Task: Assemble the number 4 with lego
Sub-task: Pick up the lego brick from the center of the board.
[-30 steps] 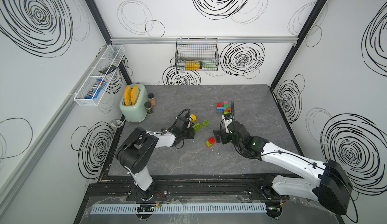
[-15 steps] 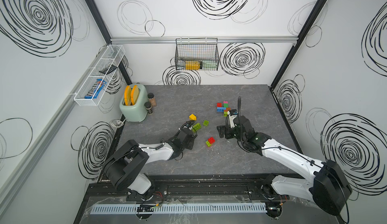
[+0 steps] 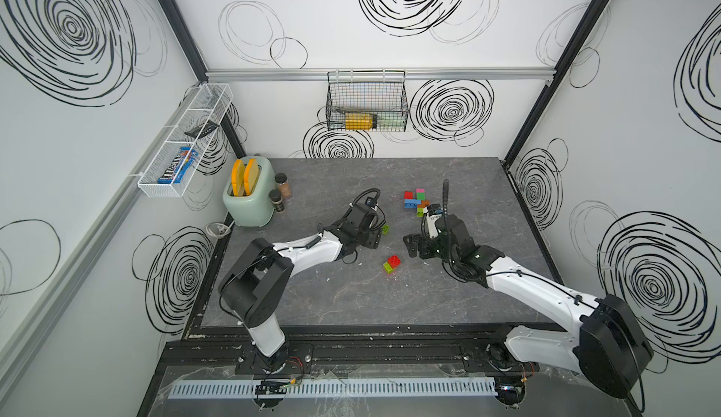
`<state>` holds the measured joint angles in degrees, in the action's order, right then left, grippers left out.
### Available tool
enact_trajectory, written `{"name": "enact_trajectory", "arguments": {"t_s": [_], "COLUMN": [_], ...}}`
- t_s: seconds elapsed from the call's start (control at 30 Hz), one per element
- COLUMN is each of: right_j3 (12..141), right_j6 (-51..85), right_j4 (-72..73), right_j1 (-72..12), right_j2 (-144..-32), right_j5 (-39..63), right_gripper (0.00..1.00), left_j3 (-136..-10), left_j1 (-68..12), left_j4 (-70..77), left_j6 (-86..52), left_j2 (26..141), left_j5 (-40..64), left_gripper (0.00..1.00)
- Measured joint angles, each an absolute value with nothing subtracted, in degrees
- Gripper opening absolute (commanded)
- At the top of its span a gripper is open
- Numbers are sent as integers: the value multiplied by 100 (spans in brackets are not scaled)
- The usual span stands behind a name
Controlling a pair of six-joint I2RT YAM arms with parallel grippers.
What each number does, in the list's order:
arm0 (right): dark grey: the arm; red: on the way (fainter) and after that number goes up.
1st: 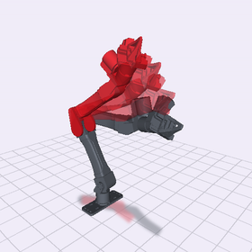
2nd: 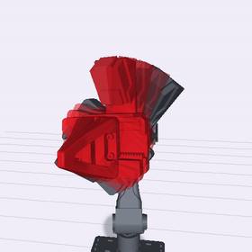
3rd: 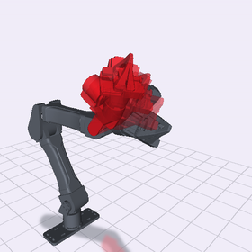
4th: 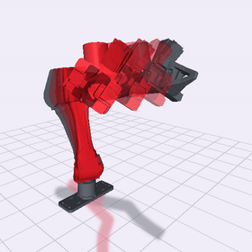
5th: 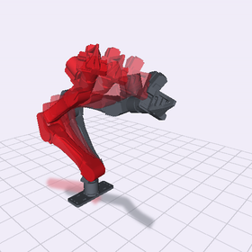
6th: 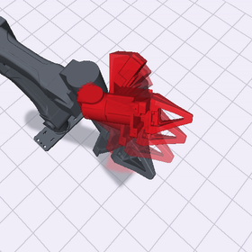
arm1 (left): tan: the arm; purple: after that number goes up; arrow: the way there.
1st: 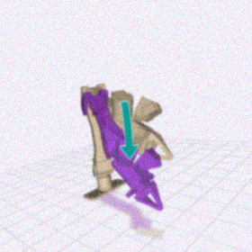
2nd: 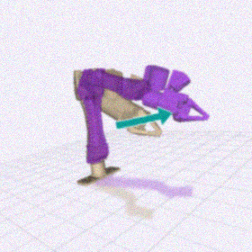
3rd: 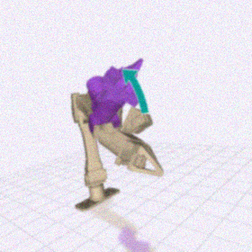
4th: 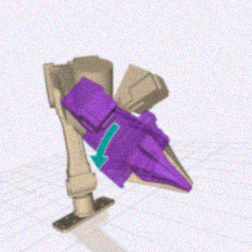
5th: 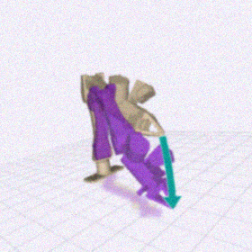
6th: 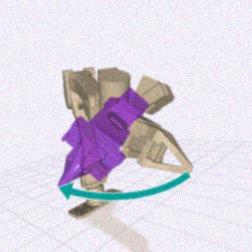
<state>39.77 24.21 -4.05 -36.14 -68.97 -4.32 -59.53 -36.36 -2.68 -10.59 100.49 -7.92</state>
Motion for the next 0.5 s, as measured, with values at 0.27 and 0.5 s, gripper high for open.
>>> {"name": "enact_trajectory", "arguments": {"t_s": [0.27,0.5], "right_j3": [3763,3760], "right_j6": [2418,2416], "right_j4": [-408,-408], "right_j1": [-3564,-3535], "right_j2": [-6667,-6652], "right_j5": [-443,-443], "right_gripper": [97,97], "left_j3": [-6436,-6683], "left_j1": [-3618,-3454], "left_j4": [-1063,-1293], "left_j6": [-709,-707], "left_j2": [10790,11093], "left_j5": [-563,-261], "left_gripper": [65,60]}}
